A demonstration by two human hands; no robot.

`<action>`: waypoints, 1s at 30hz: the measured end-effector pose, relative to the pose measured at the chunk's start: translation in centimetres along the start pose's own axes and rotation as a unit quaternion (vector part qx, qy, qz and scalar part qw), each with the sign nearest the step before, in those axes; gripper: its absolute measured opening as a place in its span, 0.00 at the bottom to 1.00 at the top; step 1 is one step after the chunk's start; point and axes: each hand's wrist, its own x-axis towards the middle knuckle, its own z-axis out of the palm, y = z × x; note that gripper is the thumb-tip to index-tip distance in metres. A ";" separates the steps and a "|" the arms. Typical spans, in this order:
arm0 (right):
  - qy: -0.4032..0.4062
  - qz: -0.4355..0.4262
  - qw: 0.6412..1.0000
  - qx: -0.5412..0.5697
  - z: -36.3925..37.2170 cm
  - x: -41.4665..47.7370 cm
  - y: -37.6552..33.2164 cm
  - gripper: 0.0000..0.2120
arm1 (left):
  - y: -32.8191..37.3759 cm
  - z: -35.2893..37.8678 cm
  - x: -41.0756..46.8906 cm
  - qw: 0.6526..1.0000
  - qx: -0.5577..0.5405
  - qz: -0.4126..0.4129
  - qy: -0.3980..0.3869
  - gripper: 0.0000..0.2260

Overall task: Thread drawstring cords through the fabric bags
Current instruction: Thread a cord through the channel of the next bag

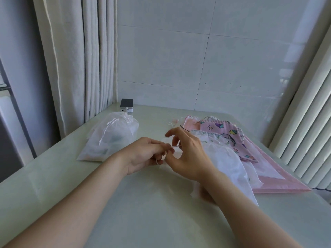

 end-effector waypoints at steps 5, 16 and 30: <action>-0.002 -0.039 0.999 -0.031 0.7 0.4 0.6 0.06 | 0.0 -0.3 0.0 1.000 0.001 -0.004 -0.023 0.09; 0.006 0.072 0.996 -0.060 1.4 1.0 0.3 0.06 | 0.4 0.0 -0.6 0.984 0.077 0.082 0.137 0.27; 0.024 0.255 0.941 0.222 0.1 0.9 0.3 0.14 | -0.1 0.0 -0.2 0.917 0.262 0.267 0.139 0.15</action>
